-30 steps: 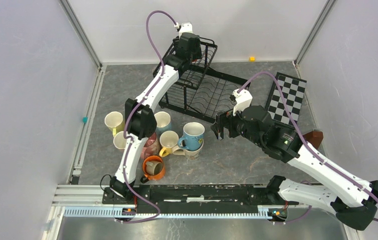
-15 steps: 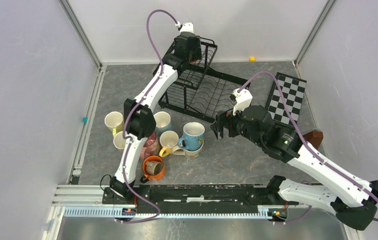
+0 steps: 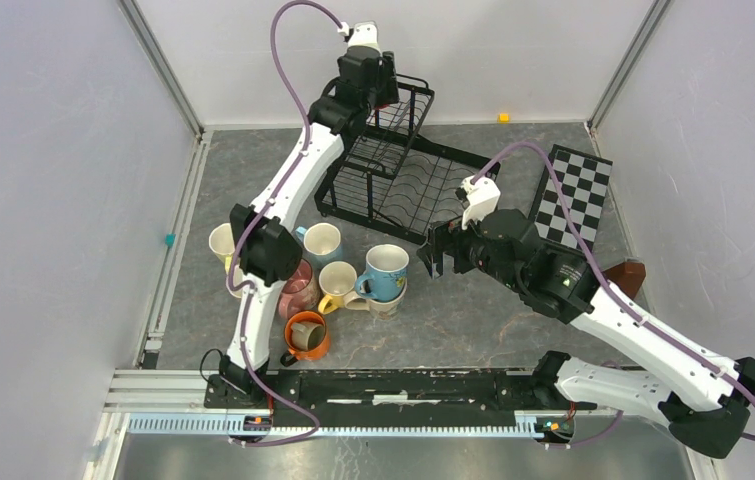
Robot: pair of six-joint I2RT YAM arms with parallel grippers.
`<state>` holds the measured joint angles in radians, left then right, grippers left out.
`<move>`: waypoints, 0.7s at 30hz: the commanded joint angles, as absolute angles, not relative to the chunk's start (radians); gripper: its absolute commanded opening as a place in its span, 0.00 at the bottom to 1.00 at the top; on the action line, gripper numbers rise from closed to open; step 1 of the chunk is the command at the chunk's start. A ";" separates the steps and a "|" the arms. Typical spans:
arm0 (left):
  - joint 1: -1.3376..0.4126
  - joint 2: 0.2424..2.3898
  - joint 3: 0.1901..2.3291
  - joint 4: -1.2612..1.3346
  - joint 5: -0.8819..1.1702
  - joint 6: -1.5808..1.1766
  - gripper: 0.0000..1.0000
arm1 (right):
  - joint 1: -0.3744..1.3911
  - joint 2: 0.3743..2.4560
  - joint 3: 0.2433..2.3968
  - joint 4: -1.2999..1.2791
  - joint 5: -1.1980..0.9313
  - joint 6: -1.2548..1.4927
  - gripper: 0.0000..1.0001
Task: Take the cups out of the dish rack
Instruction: Unload the cup from the dish rack.
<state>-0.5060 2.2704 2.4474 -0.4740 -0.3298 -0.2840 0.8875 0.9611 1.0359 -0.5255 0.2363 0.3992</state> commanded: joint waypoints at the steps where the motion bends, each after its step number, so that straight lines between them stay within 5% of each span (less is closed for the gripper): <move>1: -0.506 2.171 2.462 -0.453 -0.319 -0.250 0.32 | 0.885 0.960 1.053 -0.460 0.226 0.394 0.98; 12: -0.494 2.027 2.378 -0.523 -0.194 -0.424 0.31 | 0.813 0.983 1.080 -0.245 0.113 0.361 0.98; 21: -0.462 1.902 2.288 -0.573 -0.019 -0.618 0.28 | 0.596 1.034 1.002 0.207 -0.156 0.524 0.95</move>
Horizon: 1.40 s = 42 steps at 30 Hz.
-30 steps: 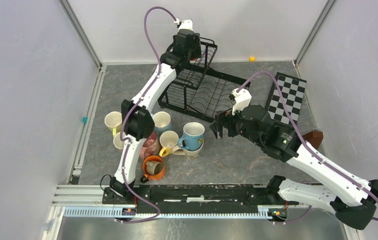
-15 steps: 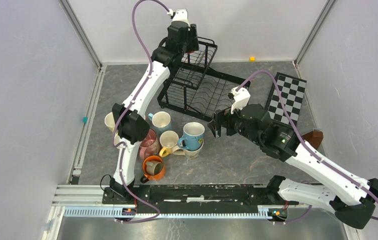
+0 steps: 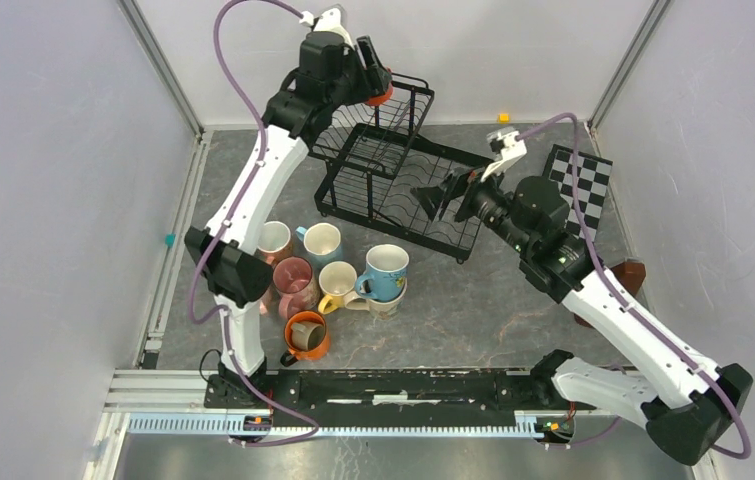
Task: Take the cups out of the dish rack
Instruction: Unload the cup from the dish rack.
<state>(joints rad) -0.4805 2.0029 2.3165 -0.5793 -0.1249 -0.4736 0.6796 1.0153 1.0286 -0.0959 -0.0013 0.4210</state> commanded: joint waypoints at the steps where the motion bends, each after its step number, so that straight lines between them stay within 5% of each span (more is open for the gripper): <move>1: -0.457 1.889 2.269 -0.569 -0.005 -0.651 0.28 | 0.569 1.045 0.994 0.253 -0.190 0.558 0.95; 10: -0.450 1.746 2.025 -0.437 0.173 -0.869 0.27 | 0.492 1.205 1.006 0.523 -0.337 0.705 0.87; 42: -0.450 1.585 1.659 -0.148 0.347 -1.188 0.24 | 0.467 1.496 1.207 0.660 -0.359 0.860 0.46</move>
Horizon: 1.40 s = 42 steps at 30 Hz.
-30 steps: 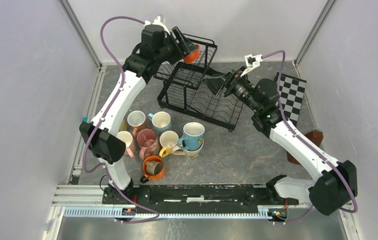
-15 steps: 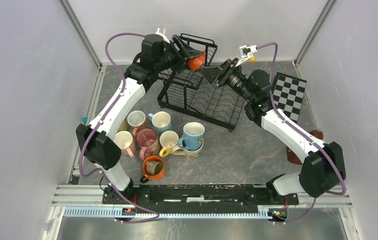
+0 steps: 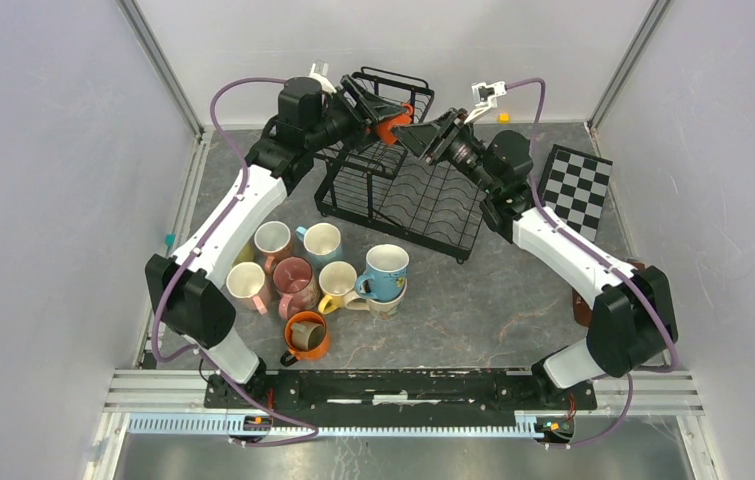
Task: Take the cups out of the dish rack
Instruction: Unload the cup from the dish rack.
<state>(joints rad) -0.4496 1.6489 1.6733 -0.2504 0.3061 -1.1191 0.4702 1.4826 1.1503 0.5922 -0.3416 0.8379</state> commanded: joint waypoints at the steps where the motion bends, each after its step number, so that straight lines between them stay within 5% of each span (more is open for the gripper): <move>1: -0.450 1.582 1.652 -0.142 0.348 -1.193 0.24 | 0.468 1.501 1.210 0.661 -0.361 0.864 0.46; 12: -0.454 1.557 1.591 -0.102 0.353 -1.227 0.23 | 0.469 1.526 1.213 0.709 -0.379 0.911 0.31; 18: -0.455 1.540 1.558 -0.083 0.353 -1.222 0.35 | 0.469 1.509 1.210 0.710 -0.378 0.917 0.00; 27: -0.454 1.524 1.556 -0.071 0.351 -1.196 0.81 | 0.469 1.476 1.205 0.708 -0.357 0.920 0.00; 29: -0.453 1.519 1.560 -0.076 0.347 -1.184 0.97 | 0.468 1.472 1.210 0.697 -0.352 0.914 0.00; 42: -0.436 1.455 1.674 -0.324 0.254 -0.953 1.00 | 0.469 1.408 1.255 0.457 -0.315 0.780 0.00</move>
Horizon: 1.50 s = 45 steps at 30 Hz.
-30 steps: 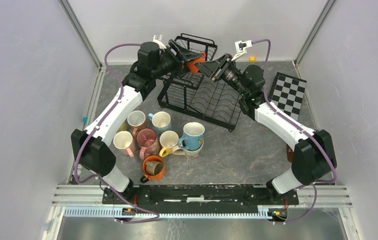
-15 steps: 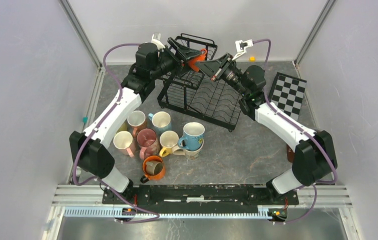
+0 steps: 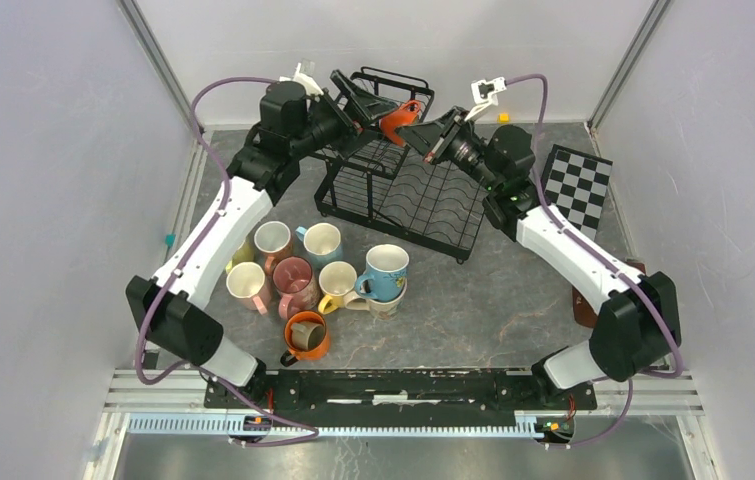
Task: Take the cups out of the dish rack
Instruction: Unload the cup from the dish rack, then place the cup into the cup.
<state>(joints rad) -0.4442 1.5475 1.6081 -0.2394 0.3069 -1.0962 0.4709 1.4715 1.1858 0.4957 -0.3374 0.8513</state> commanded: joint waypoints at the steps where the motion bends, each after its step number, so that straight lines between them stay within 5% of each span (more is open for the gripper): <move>1: -0.436 1.443 1.680 -0.340 0.240 -0.930 1.00 | 0.468 1.405 1.257 0.441 -0.317 0.771 0.00; 21: -0.436 1.035 1.640 -0.591 0.054 -0.693 1.00 | 0.612 1.434 1.438 0.024 -0.321 0.519 0.00; 45: -0.437 0.858 1.703 -0.676 0.003 -0.602 1.00 | 1.047 1.776 1.851 -0.533 0.027 0.243 0.00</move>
<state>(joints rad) -0.4397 0.8612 1.6764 -0.6720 0.0235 -0.6571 1.0012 1.7290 1.7340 -0.4561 -0.0654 0.3019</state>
